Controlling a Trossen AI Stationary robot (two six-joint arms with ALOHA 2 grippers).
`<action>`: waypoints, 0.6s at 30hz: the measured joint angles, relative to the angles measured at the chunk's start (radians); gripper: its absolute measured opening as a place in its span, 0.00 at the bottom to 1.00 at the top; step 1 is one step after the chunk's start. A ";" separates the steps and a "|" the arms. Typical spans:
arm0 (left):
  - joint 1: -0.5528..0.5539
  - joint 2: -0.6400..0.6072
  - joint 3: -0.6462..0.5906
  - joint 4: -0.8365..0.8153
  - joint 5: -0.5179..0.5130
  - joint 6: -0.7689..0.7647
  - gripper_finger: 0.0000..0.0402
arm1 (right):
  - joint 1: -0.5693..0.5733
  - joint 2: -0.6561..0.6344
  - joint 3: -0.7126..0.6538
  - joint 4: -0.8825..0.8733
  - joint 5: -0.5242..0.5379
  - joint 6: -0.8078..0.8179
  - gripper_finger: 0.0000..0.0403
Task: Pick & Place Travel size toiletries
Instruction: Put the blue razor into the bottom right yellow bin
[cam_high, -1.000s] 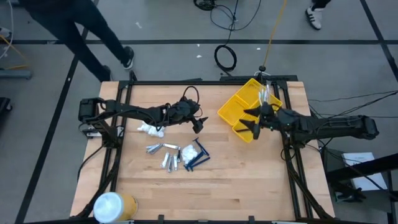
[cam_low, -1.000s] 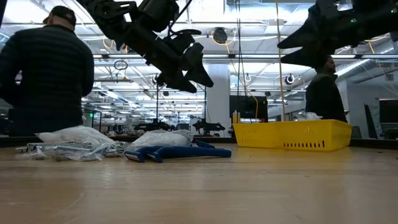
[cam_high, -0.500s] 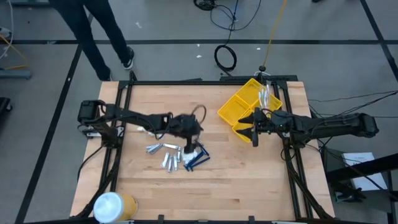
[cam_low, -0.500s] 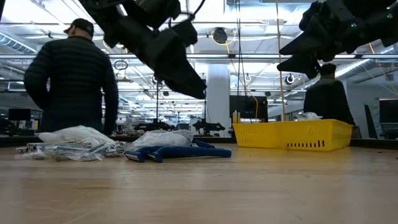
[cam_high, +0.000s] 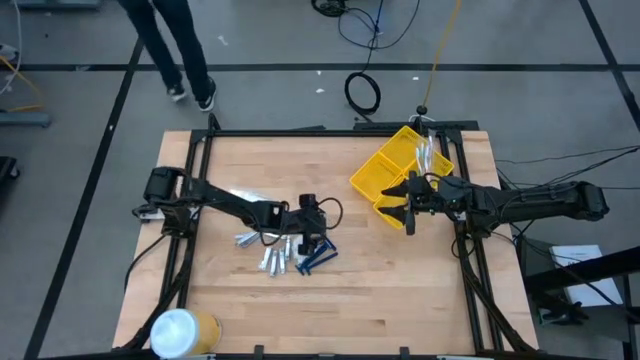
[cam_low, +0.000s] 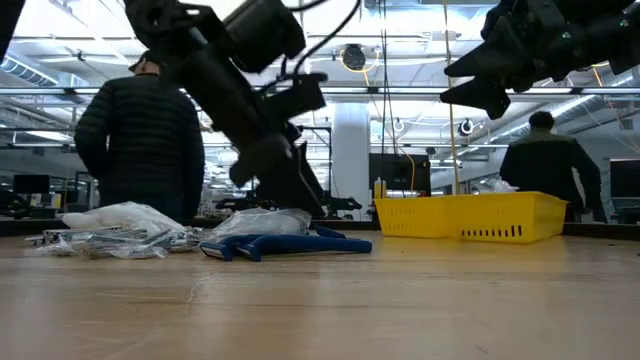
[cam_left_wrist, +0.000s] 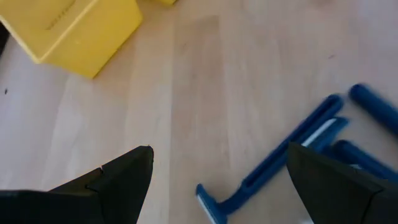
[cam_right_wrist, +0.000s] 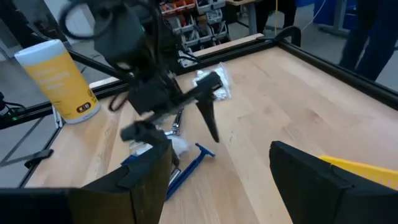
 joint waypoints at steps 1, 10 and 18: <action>0.006 0.010 0.007 -0.010 0.002 0.001 0.90 | 0.000 0.000 0.000 0.001 0.000 0.004 0.63; 0.045 0.069 0.054 -0.117 0.026 -0.034 0.90 | 0.000 0.000 0.000 0.004 -0.001 0.015 0.63; 0.128 0.073 0.053 -0.125 -0.013 -0.323 0.90 | 0.000 0.000 0.000 0.004 -0.002 0.015 0.63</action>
